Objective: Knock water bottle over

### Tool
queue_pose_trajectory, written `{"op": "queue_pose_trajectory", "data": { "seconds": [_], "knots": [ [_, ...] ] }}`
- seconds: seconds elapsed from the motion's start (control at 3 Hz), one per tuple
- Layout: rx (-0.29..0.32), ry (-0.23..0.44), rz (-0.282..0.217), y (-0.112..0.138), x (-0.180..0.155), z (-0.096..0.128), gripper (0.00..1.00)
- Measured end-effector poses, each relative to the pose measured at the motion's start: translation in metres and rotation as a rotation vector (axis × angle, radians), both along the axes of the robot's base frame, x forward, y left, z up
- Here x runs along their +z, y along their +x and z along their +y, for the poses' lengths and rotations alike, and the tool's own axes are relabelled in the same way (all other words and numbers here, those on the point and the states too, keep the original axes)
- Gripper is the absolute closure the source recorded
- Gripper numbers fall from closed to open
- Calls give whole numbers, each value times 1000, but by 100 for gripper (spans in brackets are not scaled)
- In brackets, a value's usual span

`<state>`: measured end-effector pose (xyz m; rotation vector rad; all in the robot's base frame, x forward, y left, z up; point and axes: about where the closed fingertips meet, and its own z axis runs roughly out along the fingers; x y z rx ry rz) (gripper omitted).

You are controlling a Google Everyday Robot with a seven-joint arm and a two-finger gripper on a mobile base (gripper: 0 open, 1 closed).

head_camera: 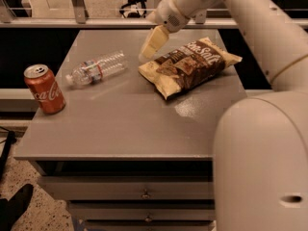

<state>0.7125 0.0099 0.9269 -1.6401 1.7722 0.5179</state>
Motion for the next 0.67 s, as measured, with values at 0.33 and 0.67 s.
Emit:
{"op": "queue_pose_trajectory", "data": {
  "seconds": [0.33,0.67],
  "knots": [
    [-236,220,-14,10,29,-64,0],
    [-209,186,-18,11,24,-54,0]
  ]
}}
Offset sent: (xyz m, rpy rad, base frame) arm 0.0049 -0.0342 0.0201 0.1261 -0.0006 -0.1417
